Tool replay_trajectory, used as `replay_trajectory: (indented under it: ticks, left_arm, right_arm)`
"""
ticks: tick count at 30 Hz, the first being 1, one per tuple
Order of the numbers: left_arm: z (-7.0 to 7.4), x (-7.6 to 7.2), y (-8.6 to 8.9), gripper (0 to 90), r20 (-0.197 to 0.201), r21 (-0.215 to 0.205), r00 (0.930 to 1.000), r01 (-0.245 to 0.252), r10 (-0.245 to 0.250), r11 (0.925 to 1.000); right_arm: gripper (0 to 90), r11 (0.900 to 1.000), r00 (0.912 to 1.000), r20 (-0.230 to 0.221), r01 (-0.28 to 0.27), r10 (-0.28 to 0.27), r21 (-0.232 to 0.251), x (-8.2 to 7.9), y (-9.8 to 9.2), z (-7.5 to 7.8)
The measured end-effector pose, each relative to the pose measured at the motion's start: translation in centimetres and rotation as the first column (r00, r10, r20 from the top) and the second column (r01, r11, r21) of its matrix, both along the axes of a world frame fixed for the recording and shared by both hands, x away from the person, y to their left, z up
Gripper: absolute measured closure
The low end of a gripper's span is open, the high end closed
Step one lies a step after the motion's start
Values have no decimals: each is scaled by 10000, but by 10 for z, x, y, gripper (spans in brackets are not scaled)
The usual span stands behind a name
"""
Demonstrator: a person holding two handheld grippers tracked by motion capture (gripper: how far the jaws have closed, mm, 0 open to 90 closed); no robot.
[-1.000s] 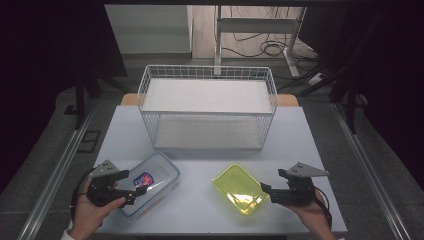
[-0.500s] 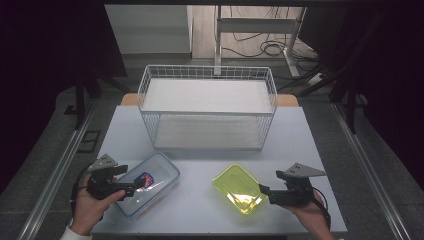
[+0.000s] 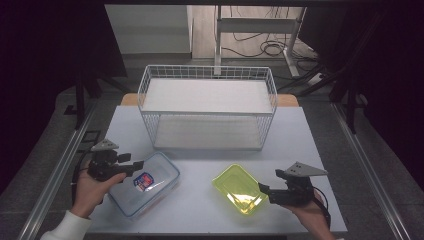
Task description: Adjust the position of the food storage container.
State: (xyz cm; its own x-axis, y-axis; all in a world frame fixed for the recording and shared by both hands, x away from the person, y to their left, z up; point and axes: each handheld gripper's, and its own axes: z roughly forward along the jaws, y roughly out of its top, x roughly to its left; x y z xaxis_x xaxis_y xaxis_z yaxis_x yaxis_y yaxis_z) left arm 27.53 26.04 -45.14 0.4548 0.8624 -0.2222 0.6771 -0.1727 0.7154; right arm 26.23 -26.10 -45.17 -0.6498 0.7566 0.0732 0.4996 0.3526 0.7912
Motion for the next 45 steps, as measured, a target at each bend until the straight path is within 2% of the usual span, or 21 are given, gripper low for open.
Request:
replay_trajectory:
  ticks: [4,6,9,11,14,18,20,22,28,34,37,39,41,45]
  left_arm:
    - [0,14,1,434,-246,219,9997,2,3,9998]
    - [-1,20,1,433,-413,380,9991,55,-39,9993]
    - [-5,29,1,428,-608,396,9981,90,-66,9992]
    - [-9,38,1,447,-786,681,9969,139,-85,9976]
    - [-13,47,1,528,-1002,739,9948,262,-187,9969]
    - [-18,59,-4,759,-1342,921,9895,660,-533,9936]
    - [-20,62,-7,828,-1438,914,9870,854,-717,9921]
    - [-23,65,-11,872,-1562,1181,9838,1067,-877,9872]
    - [-20,70,-19,897,-1565,1310,9834,1126,-916,9850]
    - [-18,74,-35,899,-1489,1496,9818,1401,-1177,9788]
    - [-23,77,-41,899,-1787,1535,9745,1639,-1357,9745]
    - [-28,78,-47,899,-2037,1609,9659,1938,-1596,9678]
    - [-29,77,-55,899,-2094,1541,9601,2197,-1854,9633]
    - [-27,73,-72,899,-2152,1627,9454,2818,-2448,9456]
  right_arm:
    - [207,10000,10000,-9,-21,21,-1,0,0,0]
    - [207,10000,10000,-5,-23,23,-5,-1,0,0]
    - [207,10000,10000,-22,-7,7,-17,-1,0,0]
    - [207,10000,10000,-44,-1,1,-14,0,0,0]
    - [207,10000,10000,-66,-4,4,-18,0,0,-1]
    - [207,10000,9999,-104,-10,9,-43,0,1,-2]
    - [207,10000,9999,-106,-16,15,-60,1,0,-2]
    - [207,10000,9999,-106,-11,10,-52,1,0,-3]
    - [207,10000,9999,-146,25,-26,-69,1,-1,-4]
    - [207,9999,9998,-206,-22,19,-129,2,1,-6]
    - [207,9999,9998,-219,-12,9,-132,2,1,-6]
    - [207,9999,9998,-223,5,-8,-143,2,1,-6]
    - [207,9999,9998,-197,6,-9,-147,2,0,-6]
    - [207,9999,9997,-221,52,-55,-140,3,-1,-7]
